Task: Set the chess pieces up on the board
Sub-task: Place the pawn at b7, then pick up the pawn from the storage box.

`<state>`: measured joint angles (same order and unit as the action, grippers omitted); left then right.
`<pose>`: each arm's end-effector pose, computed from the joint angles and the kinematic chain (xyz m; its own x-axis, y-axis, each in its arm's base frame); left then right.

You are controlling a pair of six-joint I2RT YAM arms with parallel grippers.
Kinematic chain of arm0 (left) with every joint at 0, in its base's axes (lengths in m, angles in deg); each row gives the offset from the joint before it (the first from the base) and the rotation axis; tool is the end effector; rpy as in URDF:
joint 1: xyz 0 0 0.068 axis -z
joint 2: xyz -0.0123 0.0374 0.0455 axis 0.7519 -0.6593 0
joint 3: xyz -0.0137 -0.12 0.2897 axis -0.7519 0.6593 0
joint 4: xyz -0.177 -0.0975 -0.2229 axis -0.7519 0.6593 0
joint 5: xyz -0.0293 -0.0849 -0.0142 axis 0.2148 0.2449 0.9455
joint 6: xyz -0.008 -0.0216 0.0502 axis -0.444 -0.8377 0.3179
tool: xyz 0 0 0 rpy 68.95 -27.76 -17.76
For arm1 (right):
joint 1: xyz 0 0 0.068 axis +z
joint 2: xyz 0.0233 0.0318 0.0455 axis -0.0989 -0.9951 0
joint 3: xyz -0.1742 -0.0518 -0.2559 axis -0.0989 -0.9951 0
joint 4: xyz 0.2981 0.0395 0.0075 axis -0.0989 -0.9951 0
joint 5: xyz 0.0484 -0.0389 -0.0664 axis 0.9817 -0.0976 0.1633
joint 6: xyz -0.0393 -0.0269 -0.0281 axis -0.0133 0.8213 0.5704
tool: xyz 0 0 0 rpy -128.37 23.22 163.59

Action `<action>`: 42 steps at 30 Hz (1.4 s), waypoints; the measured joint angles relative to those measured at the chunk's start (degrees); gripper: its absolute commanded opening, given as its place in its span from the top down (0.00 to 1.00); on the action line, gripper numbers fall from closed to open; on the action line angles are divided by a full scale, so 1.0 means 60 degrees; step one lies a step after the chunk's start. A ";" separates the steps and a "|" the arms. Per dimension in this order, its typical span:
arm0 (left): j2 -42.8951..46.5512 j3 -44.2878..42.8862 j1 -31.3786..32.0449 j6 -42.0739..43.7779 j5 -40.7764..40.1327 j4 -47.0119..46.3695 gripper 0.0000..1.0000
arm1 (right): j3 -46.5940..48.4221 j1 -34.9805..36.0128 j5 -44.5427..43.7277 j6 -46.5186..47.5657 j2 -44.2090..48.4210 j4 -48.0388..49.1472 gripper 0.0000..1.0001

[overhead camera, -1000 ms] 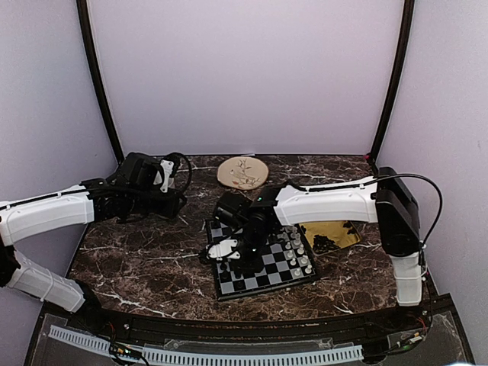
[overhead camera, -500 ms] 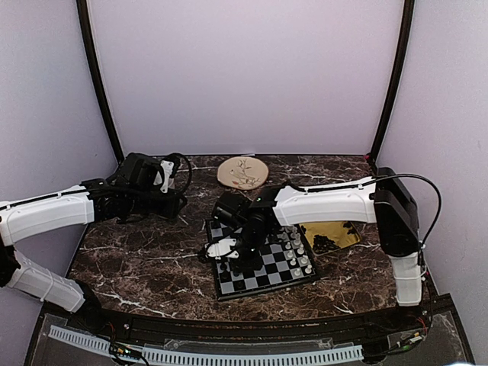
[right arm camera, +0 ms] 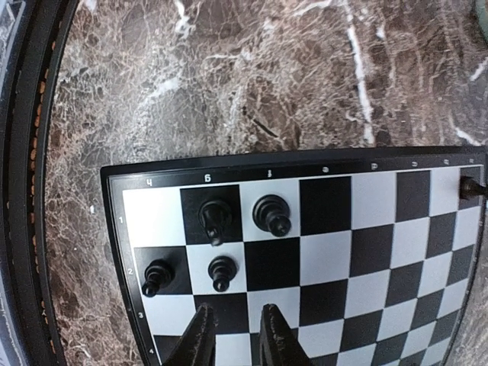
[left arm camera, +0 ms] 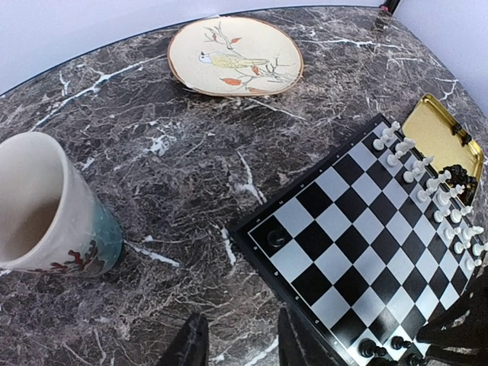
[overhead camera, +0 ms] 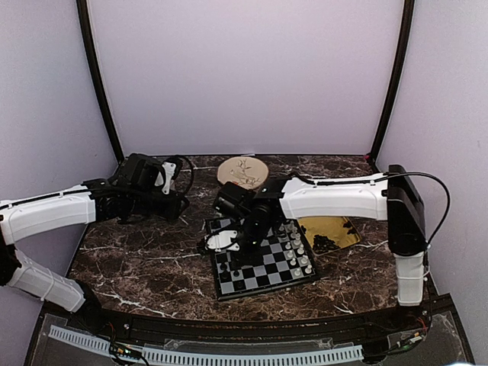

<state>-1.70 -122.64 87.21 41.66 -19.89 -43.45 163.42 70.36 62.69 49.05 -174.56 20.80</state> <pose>0.2456 -0.1890 0.2945 -0.5656 0.1296 -0.8144 0.4058 0.9035 -0.1381 0.2039 0.4436 0.2298 0.1390 -0.9275 -0.3469 -0.9902 -0.1258 -0.0603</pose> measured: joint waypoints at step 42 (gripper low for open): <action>-0.3708 -0.2616 0.1410 0.1082 0.3187 -0.0455 0.68 | -0.6076 -0.6812 -0.0335 -0.0729 0.4768 0.0962 0.83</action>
<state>-23.96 -138.33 95.67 48.15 -0.76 -46.18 126.96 29.49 60.68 44.68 -145.95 26.57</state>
